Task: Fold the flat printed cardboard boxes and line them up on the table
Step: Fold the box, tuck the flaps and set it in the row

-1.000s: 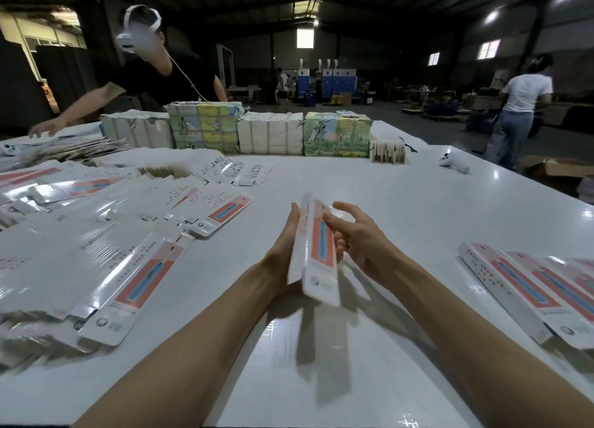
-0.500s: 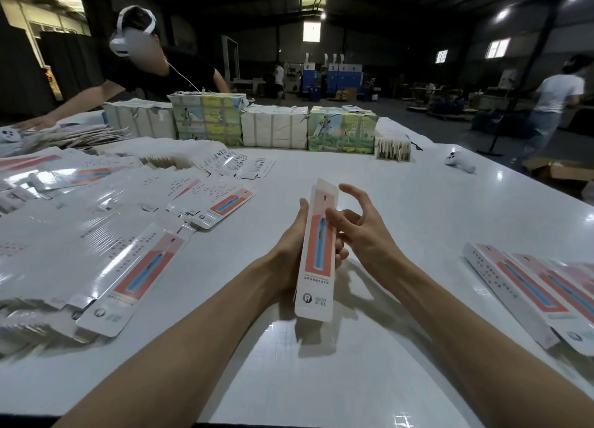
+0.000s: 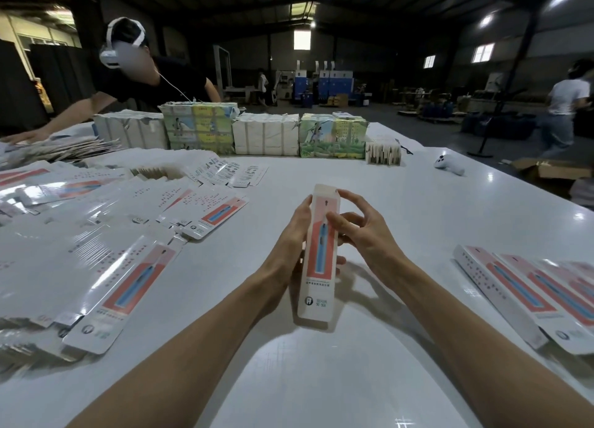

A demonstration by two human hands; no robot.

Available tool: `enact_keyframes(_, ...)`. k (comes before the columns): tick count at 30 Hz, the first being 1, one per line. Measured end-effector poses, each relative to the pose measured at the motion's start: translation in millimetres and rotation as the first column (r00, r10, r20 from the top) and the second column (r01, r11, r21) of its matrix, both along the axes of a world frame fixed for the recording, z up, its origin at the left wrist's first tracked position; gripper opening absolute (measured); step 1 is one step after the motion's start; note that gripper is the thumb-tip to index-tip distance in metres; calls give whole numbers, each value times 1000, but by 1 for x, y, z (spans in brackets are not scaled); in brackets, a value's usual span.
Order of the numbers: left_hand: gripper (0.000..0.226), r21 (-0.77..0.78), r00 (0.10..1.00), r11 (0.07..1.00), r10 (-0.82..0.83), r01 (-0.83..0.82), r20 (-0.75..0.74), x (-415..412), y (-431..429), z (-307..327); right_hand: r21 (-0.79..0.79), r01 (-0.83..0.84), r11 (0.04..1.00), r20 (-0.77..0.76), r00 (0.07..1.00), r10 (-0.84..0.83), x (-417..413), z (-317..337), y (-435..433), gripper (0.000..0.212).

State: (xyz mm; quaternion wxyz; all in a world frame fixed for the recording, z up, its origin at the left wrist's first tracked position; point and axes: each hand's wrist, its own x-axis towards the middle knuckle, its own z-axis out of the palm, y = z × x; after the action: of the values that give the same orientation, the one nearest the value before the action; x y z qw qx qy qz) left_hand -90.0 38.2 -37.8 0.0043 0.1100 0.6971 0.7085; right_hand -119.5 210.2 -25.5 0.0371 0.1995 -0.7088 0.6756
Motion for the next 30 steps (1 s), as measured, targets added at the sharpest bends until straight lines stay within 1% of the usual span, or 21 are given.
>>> enact_keyframes(1,65,36,998,999,-37,36,41,0,1,2,13,-10,1000,2,1000,10,1,0,-1,64)
enact_keyframes(3,79,71,997,994,-79,77,26,1,2,4,33,-24,999,4,1000,24,2,0,-4,71)
enact_keyframes(5,106,11,994,994,-104,105,-24,0,0,4,43,-28,999,0,1000,28,2,-1,-4,77)
enact_keyframes(7,117,-78,993,991,-112,109,-38,0,-1,5,47,-38,998,4,999,38,2,-1,-2,75)
enact_keyframes(9,117,-99,995,990,-98,96,-23,0,-1,5,49,-55,997,8,998,55,2,-1,-1,72)
enact_keyframes(12,114,-24,997,996,-81,81,4,1,2,2,40,-56,998,17,998,55,3,0,-4,69)
enact_keyframes(14,114,-27,999,999,-39,38,-13,0,4,1,36,-50,998,13,999,50,5,2,-5,66)
enact_keyframes(16,108,-21,999,1000,-4,3,-43,-1,5,0,34,-57,998,-5,998,57,6,3,-6,53)
enact_keyframes(19,102,-1,998,1000,-8,8,-67,-1,6,-2,37,-67,997,-12,998,68,8,6,-6,38)
enact_keyframes(20,100,-9,997,1000,-10,10,-75,-1,6,-2,49,-61,997,-14,998,61,8,7,-6,35)
enact_keyframes(22,98,-75,996,997,6,-13,-87,-1,5,-1,85,-43,995,-22,999,45,8,6,-7,32)
enact_keyframes(24,96,-116,997,993,20,-29,-80,-2,4,-1,95,-38,995,-13,999,39,7,2,-7,33)
enact_keyframes(27,97,-103,998,994,27,-33,-55,-1,2,-2,29,-14,999,64,998,13,3,-3,-9,41)
enact_keyframes(28,100,-126,998,991,32,-39,-61,-1,1,-1,-9,4,1000,90,996,-3,1,-3,-9,40)
enact_keyframes(30,103,-151,997,988,7,-18,-71,0,2,0,-45,58,997,91,994,-54,-4,-4,-8,32)
